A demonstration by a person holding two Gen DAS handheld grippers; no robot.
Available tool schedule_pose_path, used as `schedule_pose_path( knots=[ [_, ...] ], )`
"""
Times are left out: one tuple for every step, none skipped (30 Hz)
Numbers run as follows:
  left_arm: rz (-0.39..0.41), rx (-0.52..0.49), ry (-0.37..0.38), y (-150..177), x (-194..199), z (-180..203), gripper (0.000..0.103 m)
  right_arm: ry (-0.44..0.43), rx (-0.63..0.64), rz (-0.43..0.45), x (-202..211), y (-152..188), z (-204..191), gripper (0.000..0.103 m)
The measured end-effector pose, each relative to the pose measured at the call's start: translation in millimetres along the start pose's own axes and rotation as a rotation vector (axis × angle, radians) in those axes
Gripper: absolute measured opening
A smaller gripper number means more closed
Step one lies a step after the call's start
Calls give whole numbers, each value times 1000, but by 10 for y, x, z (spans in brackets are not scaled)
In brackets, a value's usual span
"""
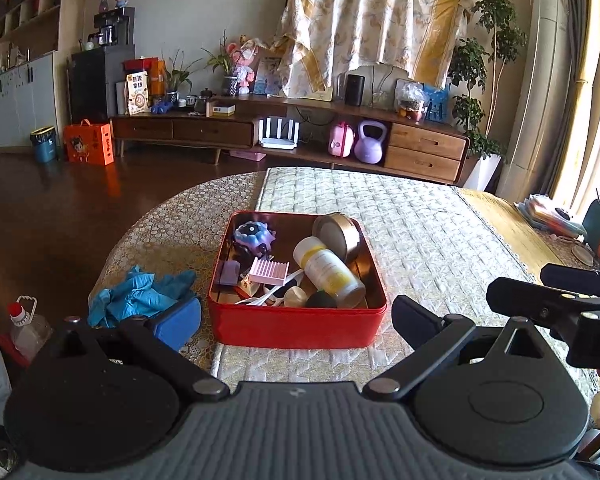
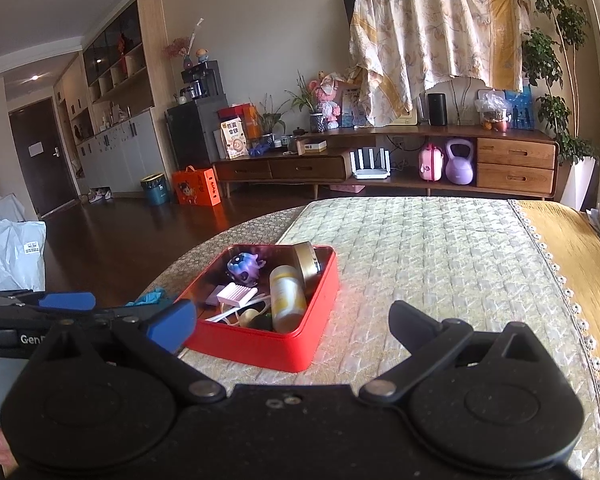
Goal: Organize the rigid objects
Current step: 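Withdraw both open tools from the red tin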
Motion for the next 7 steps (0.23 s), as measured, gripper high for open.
schedule_pose_path(
  knots=[
    [0,-3,-1,2,-2,9,102,2,-1,0,1,2,2,103],
    [1,-6,-6,8,-7,18,102,3,-3,0,3,14,6,103],
    [-1,-7,-7,15,-11,26,102,3,-6,-1,5,24,13,103],
    [-5,-5,-8,21,-17,31,102,2,-9,-1,10,49,26,103],
    [-7,-3,-11,31,-21,36,102,4,-13,-3,12,66,39,103],
    [-10,-3,-10,34,-25,47,102,5,-16,-4,15,80,52,103],
    [-13,-4,-8,36,-27,62,102,6,-20,-5,18,93,68,103]
  ],
)
Point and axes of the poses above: each gripper's, at about its wrist camera, not at the fingertips, and x roughly against the way its jaws point, z to its right, y to its underside, the point moved 7 cm from there along -x, roughly the way its jaws point, and after that the axes turned 15 degrees about x, right-handed, at the moved point
